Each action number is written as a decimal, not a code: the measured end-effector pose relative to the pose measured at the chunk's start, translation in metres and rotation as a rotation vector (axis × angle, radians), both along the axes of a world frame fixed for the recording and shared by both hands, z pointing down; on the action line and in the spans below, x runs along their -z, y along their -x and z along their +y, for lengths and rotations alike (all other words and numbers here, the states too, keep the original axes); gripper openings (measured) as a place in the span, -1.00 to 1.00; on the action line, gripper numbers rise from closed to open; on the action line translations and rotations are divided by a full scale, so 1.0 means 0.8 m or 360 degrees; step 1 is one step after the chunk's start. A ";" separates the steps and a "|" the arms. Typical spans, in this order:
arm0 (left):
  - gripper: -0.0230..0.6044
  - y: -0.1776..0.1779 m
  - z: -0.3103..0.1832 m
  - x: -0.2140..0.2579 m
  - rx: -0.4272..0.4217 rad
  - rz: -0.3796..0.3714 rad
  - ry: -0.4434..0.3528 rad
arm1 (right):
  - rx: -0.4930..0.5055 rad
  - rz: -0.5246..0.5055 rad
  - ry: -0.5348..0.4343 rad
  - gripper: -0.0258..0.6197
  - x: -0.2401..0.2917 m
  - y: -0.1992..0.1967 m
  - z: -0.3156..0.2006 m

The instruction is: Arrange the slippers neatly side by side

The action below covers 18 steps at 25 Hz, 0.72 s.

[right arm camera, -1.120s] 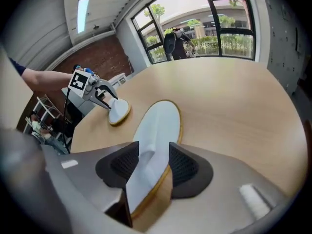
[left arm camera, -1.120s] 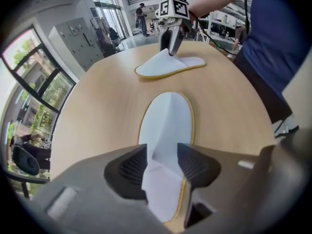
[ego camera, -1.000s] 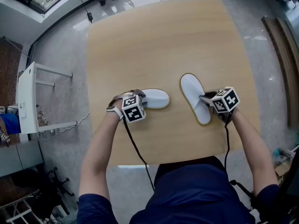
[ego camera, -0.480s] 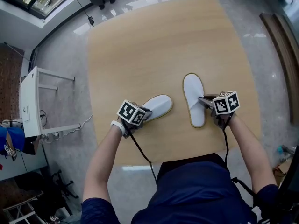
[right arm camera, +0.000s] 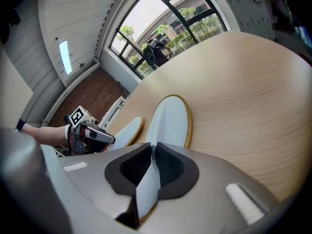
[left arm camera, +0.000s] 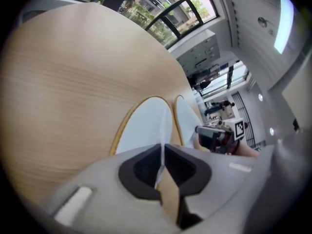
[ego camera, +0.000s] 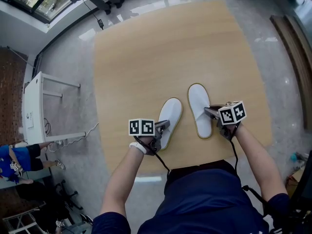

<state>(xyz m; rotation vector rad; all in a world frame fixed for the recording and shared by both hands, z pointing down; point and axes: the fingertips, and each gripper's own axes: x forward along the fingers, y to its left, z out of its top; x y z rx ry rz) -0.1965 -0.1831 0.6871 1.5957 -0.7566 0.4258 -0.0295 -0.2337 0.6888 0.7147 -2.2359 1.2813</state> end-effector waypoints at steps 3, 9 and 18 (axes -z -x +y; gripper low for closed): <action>-0.66 0.001 -0.009 0.011 0.0143 0.0031 -0.0090 | -0.0044 0.0029 -0.0063 -0.54 0.005 -0.005 -0.003; -0.38 0.022 -0.018 0.059 -0.0009 -0.0252 -0.0472 | -0.0215 0.0119 -0.0280 -0.31 0.037 -0.041 -0.019; -0.48 0.021 0.072 0.009 -0.0995 -0.0844 -0.0823 | 0.0532 0.0566 -0.0771 -0.57 0.024 0.016 0.084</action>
